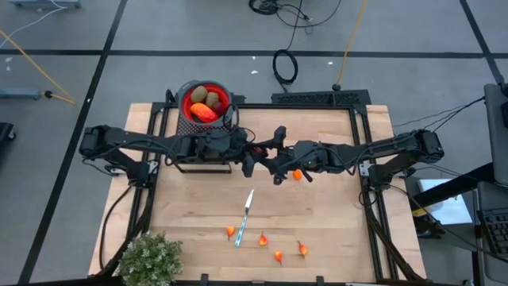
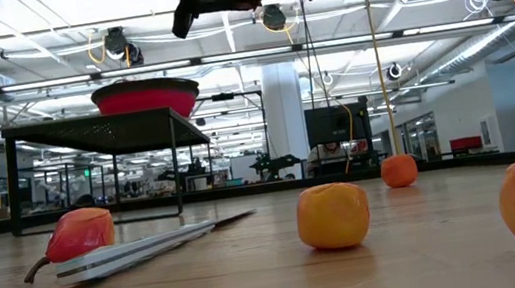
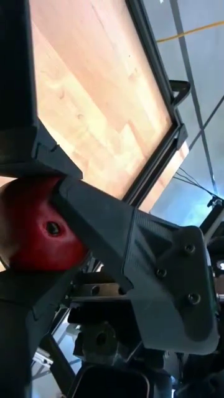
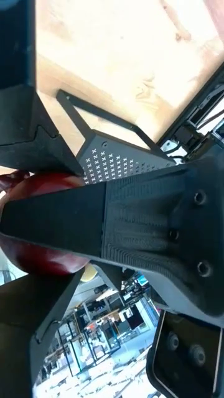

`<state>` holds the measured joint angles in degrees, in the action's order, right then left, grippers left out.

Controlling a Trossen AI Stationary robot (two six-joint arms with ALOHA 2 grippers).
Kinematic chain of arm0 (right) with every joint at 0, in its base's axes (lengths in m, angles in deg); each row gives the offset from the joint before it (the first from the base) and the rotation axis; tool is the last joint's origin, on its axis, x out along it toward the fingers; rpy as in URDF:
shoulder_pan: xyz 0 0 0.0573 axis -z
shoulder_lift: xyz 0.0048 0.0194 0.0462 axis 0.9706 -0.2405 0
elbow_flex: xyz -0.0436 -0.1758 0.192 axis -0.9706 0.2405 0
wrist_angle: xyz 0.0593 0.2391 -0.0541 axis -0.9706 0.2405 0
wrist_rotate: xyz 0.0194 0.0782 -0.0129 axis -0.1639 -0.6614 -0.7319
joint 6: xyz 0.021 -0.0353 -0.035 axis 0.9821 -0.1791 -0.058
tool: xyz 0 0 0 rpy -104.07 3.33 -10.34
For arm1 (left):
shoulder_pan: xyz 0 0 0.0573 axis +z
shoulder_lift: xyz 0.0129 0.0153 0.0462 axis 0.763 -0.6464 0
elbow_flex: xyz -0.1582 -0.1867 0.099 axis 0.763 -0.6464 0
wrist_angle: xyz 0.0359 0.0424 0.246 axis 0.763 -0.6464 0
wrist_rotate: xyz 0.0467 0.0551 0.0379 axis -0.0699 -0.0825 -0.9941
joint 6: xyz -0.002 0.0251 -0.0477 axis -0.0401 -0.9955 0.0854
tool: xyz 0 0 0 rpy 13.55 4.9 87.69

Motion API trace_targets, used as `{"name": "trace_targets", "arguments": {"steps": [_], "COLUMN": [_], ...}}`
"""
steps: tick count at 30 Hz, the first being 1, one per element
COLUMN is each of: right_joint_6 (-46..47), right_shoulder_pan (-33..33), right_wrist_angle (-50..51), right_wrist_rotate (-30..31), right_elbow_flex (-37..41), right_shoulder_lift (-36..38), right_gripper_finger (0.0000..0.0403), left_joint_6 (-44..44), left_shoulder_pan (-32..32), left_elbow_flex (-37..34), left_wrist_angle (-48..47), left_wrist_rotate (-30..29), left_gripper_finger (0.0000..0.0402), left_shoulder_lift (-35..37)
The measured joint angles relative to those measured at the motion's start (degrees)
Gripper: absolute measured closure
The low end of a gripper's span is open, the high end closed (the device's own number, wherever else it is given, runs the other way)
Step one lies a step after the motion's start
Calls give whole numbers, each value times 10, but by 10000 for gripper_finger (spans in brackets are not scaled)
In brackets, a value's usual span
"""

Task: Pick & Place Fruit
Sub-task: Put the red pomegranate into the red strainer bowl on the shelf

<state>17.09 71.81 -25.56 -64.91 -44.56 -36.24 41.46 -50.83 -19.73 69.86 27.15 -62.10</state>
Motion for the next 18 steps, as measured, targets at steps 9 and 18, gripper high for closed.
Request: {"name": "trace_targets", "arguments": {"steps": [9,18], "right_joint_6": [5,35], "right_shoulder_pan": [0,0], "right_wrist_angle": [0,23], "right_wrist_rotate": [4,10], "right_elbow_flex": [0,0], "right_shoulder_lift": [0,0], "right_gripper_finger": [153,124], "left_joint_6": [3,1], "left_shoulder_pan": [0,-1], "left_elbow_flex": [0,0], "left_wrist_angle": [-2,-19], "left_wrist_rotate": [1,2], "left_gripper_finger": [212,236], "left_shoulder_lift": [0,0]}}
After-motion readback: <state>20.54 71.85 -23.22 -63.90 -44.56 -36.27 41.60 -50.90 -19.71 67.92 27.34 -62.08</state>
